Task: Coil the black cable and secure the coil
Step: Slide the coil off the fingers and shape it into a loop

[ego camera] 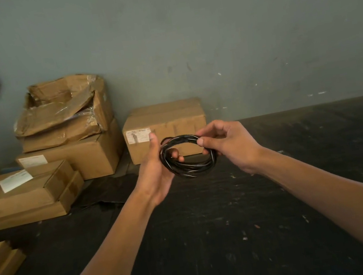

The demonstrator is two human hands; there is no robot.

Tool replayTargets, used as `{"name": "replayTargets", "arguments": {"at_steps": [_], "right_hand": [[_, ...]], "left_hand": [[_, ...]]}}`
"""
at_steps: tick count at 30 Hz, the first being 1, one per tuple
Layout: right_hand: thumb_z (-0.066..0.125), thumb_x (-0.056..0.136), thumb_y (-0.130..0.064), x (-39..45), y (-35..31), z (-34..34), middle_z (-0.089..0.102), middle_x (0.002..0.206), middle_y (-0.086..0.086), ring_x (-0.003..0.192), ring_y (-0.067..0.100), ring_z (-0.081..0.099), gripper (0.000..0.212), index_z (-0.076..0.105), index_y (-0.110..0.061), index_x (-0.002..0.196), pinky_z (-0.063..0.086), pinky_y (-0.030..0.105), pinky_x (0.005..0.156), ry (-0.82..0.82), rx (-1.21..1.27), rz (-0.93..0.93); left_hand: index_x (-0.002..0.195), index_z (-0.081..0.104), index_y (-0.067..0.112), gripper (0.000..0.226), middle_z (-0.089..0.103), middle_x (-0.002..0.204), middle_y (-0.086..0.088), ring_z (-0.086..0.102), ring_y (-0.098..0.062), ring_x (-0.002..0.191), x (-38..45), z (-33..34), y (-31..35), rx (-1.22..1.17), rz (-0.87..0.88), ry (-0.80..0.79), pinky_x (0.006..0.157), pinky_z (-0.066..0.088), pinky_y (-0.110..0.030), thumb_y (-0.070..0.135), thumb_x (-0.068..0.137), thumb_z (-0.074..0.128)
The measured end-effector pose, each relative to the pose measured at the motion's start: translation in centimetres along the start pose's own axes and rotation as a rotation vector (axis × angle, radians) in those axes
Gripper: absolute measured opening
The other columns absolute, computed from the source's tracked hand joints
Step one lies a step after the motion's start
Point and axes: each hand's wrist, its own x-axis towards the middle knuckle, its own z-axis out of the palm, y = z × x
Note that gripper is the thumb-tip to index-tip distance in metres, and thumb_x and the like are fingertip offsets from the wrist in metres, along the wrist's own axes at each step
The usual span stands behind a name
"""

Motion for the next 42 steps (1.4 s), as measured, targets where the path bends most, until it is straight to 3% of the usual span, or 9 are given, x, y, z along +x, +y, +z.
{"name": "replayTargets", "arguments": {"at_steps": [4, 8, 13, 15, 20, 24, 27, 32, 42], "right_hand": [[0.073, 0.085, -0.011, 0.0, 0.2, -0.7, 0.074, 0.088, 0.004, 0.075, 0.016, 0.070, 0.012, 0.069, -0.019, 0.092, 0.060, 0.037, 0.079, -0.056, -0.180, -0.015], [0.074, 0.084, -0.009, 0.0, 0.0, -1.1, 0.071, 0.082, 0.002, 0.073, 0.015, 0.069, 0.013, 0.065, -0.016, 0.090, 0.060, 0.037, 0.078, -0.102, -0.253, -0.033], [0.073, 0.085, -0.012, 0.1, -0.2, -1.5, 0.070, 0.083, -0.002, 0.075, 0.014, 0.069, 0.010, 0.066, -0.018, 0.090, 0.059, 0.034, 0.078, -0.158, -0.346, -0.045], [0.073, 0.086, -0.012, 0.2, -0.3, -1.6, 0.070, 0.083, -0.004, 0.075, 0.012, 0.068, 0.010, 0.066, -0.019, 0.089, 0.059, 0.034, 0.078, -0.184, -0.387, -0.054], [0.073, 0.086, -0.013, 0.4, -0.4, -1.7, 0.071, 0.082, -0.002, 0.075, 0.015, 0.069, 0.011, 0.063, -0.019, 0.088, 0.060, 0.039, 0.079, -0.171, -0.427, -0.077], [0.073, 0.086, -0.015, 0.4, -0.3, -1.8, 0.072, 0.086, 0.002, 0.079, 0.019, 0.071, 0.012, 0.063, -0.019, 0.089, 0.059, 0.043, 0.081, -0.166, -0.407, -0.073], [0.073, 0.086, -0.012, 0.0, 0.2, -1.9, 0.072, 0.092, 0.006, 0.083, 0.022, 0.072, 0.014, 0.064, -0.019, 0.095, 0.059, 0.042, 0.083, -0.158, -0.331, -0.044], [0.071, 0.087, -0.010, -0.8, 1.2, -2.0, 0.074, 0.093, 0.006, 0.078, 0.012, 0.071, 0.025, 0.064, -0.023, 0.107, 0.055, 0.021, 0.066, -0.138, -0.171, 0.052], [0.067, 0.090, -0.010, -1.4, 2.4, -1.2, 0.074, 0.091, 0.005, 0.074, 0.010, 0.069, 0.015, 0.062, -0.014, 0.103, 0.054, 0.023, 0.066, 0.013, -0.174, 0.059]], "left_hand": [[0.126, 0.059, 0.015, 0.061, 0.062, 0.076, 0.000, 0.064, -0.016, 0.076, 0.0, -0.7, -0.1, 0.268, 0.017, 0.012, 0.075, 0.054, -0.034, 0.061, 0.087, 0.048], [0.106, 0.066, 0.009, 0.046, 0.071, 0.073, 0.000, 0.069, -0.019, 0.080, 0.0, -1.0, -0.4, 0.441, 0.025, 0.000, 0.074, 0.055, -0.030, 0.049, 0.084, 0.060], [0.099, 0.074, 0.024, 0.042, 0.074, 0.093, 0.008, 0.068, -0.002, 0.089, -0.4, -0.6, -0.9, 0.729, 0.041, 0.000, 0.074, 0.048, -0.014, 0.054, 0.095, 0.045], [0.095, 0.075, 0.026, 0.047, 0.071, 0.094, 0.008, 0.064, 0.000, 0.088, -0.3, -0.4, -0.8, 0.909, 0.098, 0.005, 0.076, 0.045, -0.018, 0.058, 0.096, 0.039], [0.109, 0.065, 0.032, 0.029, 0.065, 0.079, 0.007, 0.065, -0.006, 0.075, -0.4, 0.3, -0.2, 0.914, 0.164, -0.227, 0.073, 0.053, -0.020, 0.050, 0.092, 0.051], [0.121, 0.064, 0.012, 0.024, 0.056, 0.064, 0.008, 0.054, -0.010, 0.061, -0.2, 1.1, -0.6, 0.725, 0.133, -0.203, 0.076, 0.057, -0.026, 0.017, 0.100, 0.053], [0.117, 0.064, 0.003, 0.023, 0.046, 0.069, 0.001, 0.040, -0.007, 0.052, -0.1, 1.8, -1.2, 0.526, 0.122, -0.128, 0.058, 0.053, -0.022, 0.008, 0.101, 0.049], [0.107, 0.067, 0.008, 0.022, 0.044, 0.071, 0.000, 0.032, -0.005, 0.049, -0.1, 2.2, -1.9, 0.245, 0.033, -0.025, 0.044, 0.034, -0.016, 0.011, 0.103, 0.045], [0.106, 0.060, 0.012, 0.016, 0.034, 0.055, 0.007, 0.027, -0.003, 0.038, -0.2, 2.2, -1.4, -0.182, -0.319, -0.141, 0.043, 0.029, -0.019, 0.020, 0.097, 0.049]]}}
